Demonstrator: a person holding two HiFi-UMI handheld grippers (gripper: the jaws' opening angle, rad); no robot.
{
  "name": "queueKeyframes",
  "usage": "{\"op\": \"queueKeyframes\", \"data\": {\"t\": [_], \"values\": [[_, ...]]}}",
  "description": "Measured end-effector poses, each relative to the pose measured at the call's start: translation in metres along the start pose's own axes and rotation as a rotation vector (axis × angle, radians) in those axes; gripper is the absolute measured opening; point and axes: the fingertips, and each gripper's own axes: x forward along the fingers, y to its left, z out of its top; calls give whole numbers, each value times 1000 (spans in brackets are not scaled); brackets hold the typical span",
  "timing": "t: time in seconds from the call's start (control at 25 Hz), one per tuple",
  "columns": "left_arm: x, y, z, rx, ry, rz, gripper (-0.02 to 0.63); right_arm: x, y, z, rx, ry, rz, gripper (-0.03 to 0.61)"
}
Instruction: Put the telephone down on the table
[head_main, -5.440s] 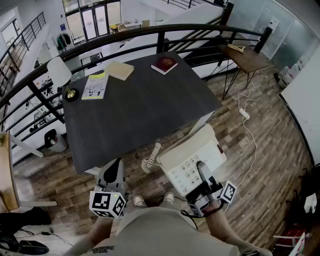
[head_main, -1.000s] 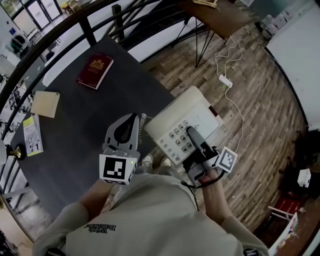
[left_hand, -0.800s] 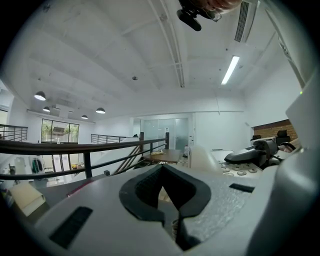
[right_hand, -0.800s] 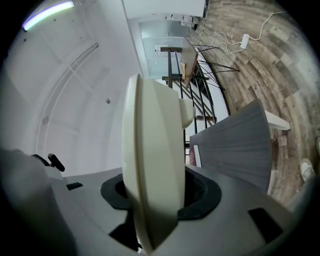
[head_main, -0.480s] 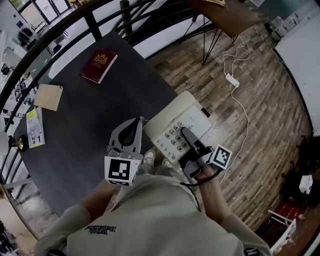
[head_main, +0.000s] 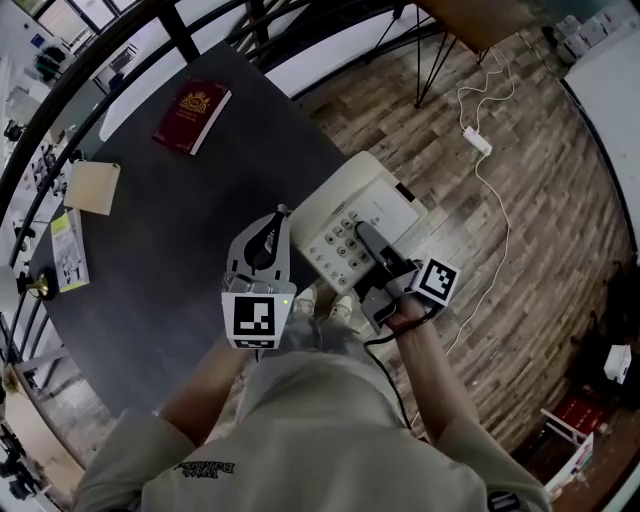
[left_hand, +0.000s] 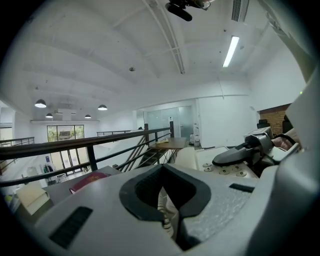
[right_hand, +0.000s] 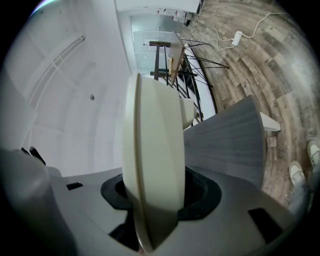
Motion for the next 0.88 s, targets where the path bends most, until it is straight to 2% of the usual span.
{"op": "queueKeyframes", "data": {"t": [0.24, 0.44, 0.56, 0.72, 0.88], "values": [[34, -2, -35, 18, 78, 0, 3, 23, -44, 12, -27, 47, -66, 196], [62, -4, -68, 12, 95, -35, 3, 49, -83, 10, 2, 90, -114, 196], [73, -10, -93, 29, 135, -37, 3, 58, -102, 9, 11, 105, -141, 196], [82, -19, -115, 56, 173, -66, 3, 64, -119, 9, 29, 102, -183, 196], [86, -23, -137, 64, 244, -86, 3, 61, -134, 7, 40, 77, -242, 196]]}}
